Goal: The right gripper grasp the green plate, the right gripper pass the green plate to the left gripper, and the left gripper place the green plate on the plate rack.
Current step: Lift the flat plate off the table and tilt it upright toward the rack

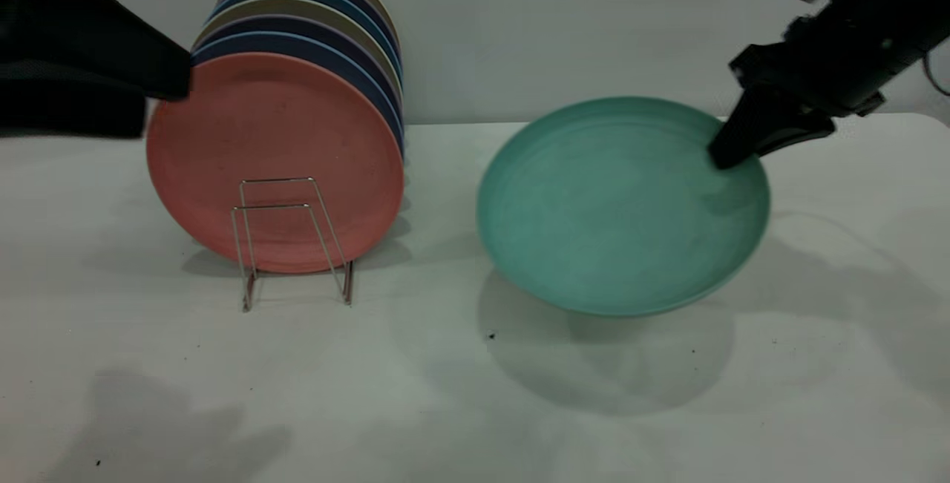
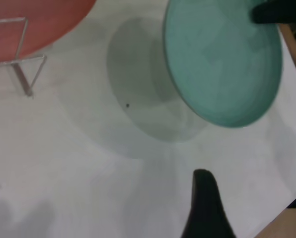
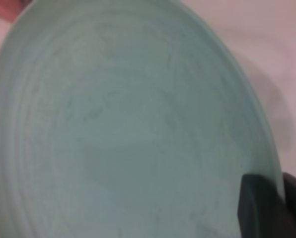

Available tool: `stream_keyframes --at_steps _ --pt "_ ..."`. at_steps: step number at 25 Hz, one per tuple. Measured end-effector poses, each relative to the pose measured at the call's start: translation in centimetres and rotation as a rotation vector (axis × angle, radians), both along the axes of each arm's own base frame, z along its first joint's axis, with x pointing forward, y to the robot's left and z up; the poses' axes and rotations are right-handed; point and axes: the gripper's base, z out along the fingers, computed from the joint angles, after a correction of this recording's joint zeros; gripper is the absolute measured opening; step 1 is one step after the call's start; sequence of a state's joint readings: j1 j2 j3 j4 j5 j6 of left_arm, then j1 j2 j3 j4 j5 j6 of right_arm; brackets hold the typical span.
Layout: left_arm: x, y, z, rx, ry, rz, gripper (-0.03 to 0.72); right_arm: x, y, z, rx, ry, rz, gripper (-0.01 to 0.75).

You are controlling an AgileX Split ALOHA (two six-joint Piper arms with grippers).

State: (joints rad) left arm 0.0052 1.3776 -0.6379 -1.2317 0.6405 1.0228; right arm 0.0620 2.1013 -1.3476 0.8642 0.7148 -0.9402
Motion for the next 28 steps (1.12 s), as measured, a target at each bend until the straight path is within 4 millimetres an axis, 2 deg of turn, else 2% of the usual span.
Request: stream_keyframes --at_steps 7,12,15,21,28 --pt "3.4 0.0 -4.5 -0.015 0.122 0.028 0.532 -0.6 2.4 0.5 0.033 0.011 0.058 0.019" --pt "4.8 -0.3 -6.6 -0.083 0.134 0.035 0.532 -1.2 4.2 0.8 0.096 0.038 0.094 0.019" --pt "5.2 -0.4 -7.3 -0.107 0.136 0.039 0.532 -1.7 5.9 1.1 0.146 0.045 0.129 0.019" --pt "5.4 -0.5 -7.2 -0.122 0.126 0.046 0.532 -2.6 9.3 1.5 0.198 0.03 0.19 0.019" --pt "5.3 -0.6 -7.2 -0.137 0.126 0.042 0.532 -2.9 10.4 1.9 0.263 0.025 0.201 0.019"
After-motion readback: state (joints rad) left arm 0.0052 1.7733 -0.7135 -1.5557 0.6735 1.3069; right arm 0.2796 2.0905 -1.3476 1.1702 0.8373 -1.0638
